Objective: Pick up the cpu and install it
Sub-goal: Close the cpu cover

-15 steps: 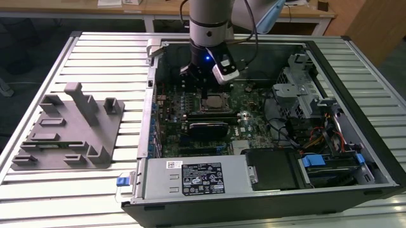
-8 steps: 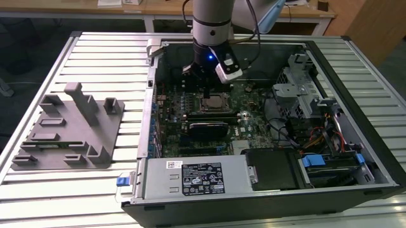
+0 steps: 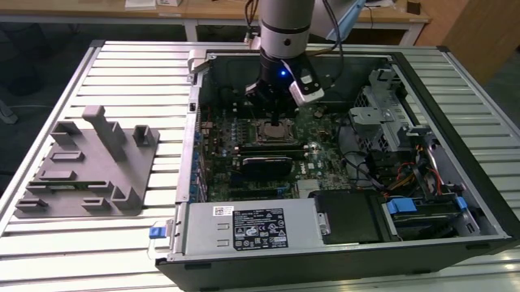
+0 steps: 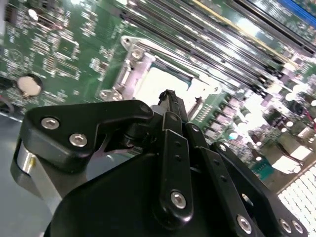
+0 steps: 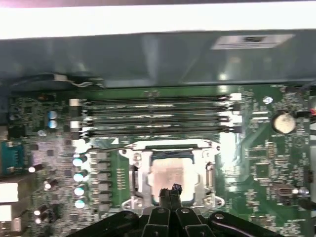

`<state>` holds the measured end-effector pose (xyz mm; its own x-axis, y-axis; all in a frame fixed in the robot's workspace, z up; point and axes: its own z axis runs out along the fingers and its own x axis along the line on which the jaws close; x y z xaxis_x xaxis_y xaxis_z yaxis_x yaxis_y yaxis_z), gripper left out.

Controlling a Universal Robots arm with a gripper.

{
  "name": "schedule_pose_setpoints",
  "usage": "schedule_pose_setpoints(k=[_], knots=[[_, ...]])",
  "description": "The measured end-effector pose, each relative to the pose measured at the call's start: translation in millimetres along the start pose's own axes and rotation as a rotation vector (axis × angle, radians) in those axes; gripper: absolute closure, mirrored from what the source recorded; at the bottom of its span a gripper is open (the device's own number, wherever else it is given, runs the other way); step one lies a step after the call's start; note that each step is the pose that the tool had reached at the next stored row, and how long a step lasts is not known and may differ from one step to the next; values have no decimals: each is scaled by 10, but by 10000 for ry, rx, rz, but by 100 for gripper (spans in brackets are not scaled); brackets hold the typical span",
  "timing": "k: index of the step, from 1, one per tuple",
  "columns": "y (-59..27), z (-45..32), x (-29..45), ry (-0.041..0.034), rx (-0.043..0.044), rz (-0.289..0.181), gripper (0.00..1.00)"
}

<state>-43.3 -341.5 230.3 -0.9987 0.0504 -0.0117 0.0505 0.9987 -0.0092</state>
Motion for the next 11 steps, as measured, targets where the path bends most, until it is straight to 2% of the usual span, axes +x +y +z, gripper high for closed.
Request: schedule_pose_setpoints(k=[2,5,11], knots=[[1,0,-35,2,1,0,89],[2,-10,-40,4,1,2,89],[1,-99,-42,4,1,1,89]])
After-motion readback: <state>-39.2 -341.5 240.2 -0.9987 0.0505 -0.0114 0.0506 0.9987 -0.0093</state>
